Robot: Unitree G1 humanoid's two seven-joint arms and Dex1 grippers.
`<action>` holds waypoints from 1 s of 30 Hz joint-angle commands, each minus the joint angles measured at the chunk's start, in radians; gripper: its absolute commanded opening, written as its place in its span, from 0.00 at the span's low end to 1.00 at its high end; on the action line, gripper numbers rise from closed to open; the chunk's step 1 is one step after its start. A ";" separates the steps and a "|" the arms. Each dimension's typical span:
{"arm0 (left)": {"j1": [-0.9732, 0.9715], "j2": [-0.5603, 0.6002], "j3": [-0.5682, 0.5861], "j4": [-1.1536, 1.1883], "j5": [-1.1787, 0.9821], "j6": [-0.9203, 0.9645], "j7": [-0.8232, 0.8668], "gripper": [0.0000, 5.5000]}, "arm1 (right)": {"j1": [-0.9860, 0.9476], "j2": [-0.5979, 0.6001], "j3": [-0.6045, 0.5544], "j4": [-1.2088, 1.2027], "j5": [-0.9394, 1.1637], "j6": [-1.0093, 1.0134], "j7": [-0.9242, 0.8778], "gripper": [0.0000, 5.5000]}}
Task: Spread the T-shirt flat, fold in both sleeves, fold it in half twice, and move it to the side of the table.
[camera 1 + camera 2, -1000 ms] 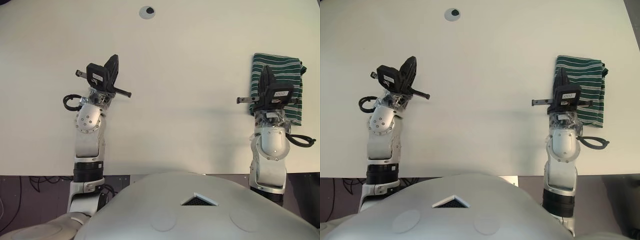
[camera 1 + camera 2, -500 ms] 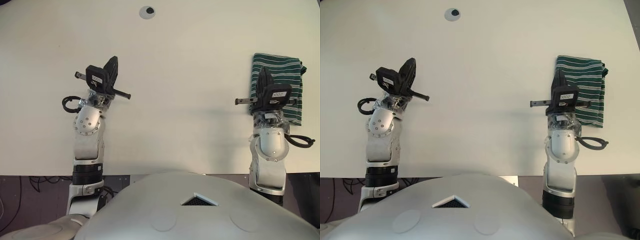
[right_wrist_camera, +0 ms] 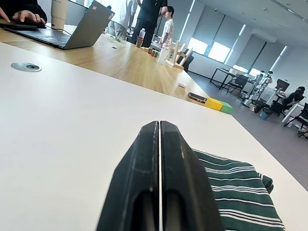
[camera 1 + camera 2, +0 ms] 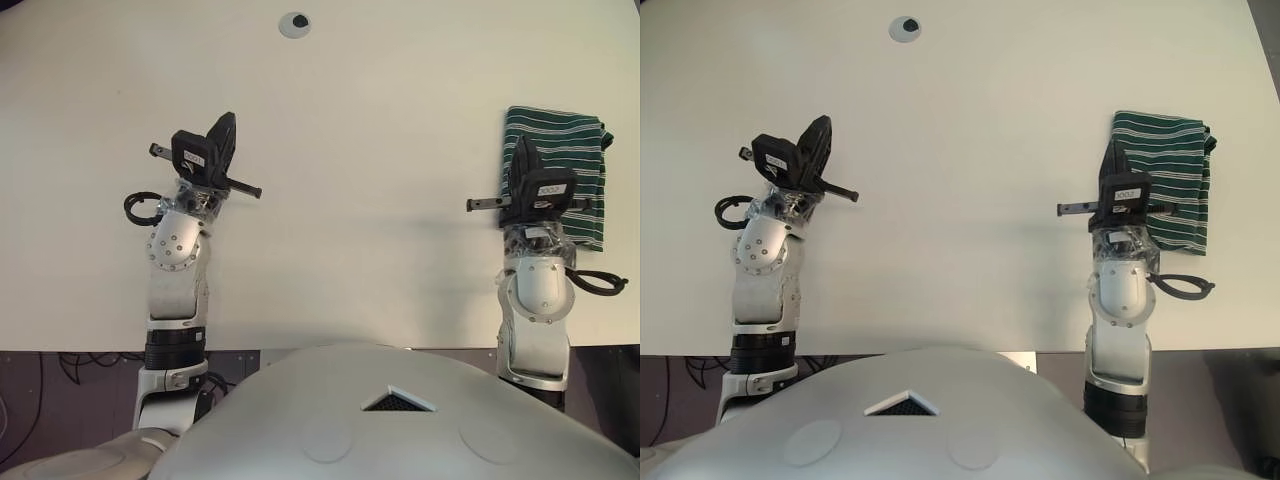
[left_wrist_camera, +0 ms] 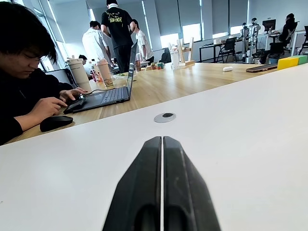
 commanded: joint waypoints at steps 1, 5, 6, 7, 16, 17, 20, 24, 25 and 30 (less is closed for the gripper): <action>0.011 0.006 0.006 -0.010 0.007 0.005 0.011 0.00 | -0.015 -0.019 0.002 0.011 -0.002 0.000 0.014 0.01; 0.025 0.006 0.011 -0.017 0.007 0.001 0.019 0.00 | -0.031 -0.024 0.006 0.025 -0.001 -0.001 0.023 0.01; 0.031 0.005 0.013 -0.022 0.007 0.001 0.023 0.00 | -0.038 -0.026 0.006 0.030 0.000 0.000 0.028 0.01; 0.034 0.005 0.014 -0.025 0.007 0.001 0.025 0.00 | -0.043 -0.027 0.005 0.032 0.000 0.000 0.032 0.01; 0.040 0.008 0.013 -0.030 0.008 0.000 0.032 0.00 | -0.047 -0.025 0.003 0.042 -0.004 -0.005 0.041 0.01; 0.040 0.008 0.013 -0.030 0.009 0.000 0.032 0.00 | -0.047 -0.024 0.003 0.044 -0.005 -0.006 0.042 0.01; 0.041 0.010 0.015 -0.032 0.008 0.001 0.031 0.00 | -0.049 -0.023 0.006 0.045 -0.009 -0.006 0.043 0.01; 0.042 0.011 0.015 -0.032 0.010 -0.001 0.032 0.00 | -0.049 -0.022 0.006 0.049 -0.012 -0.008 0.043 0.01; 0.042 0.010 0.014 -0.032 0.010 -0.001 0.032 0.00 | -0.048 -0.022 0.006 0.050 -0.013 -0.009 0.043 0.01; 0.042 0.010 0.013 -0.031 0.012 -0.003 0.033 0.00 | -0.048 -0.024 0.007 0.054 -0.016 -0.012 0.044 0.01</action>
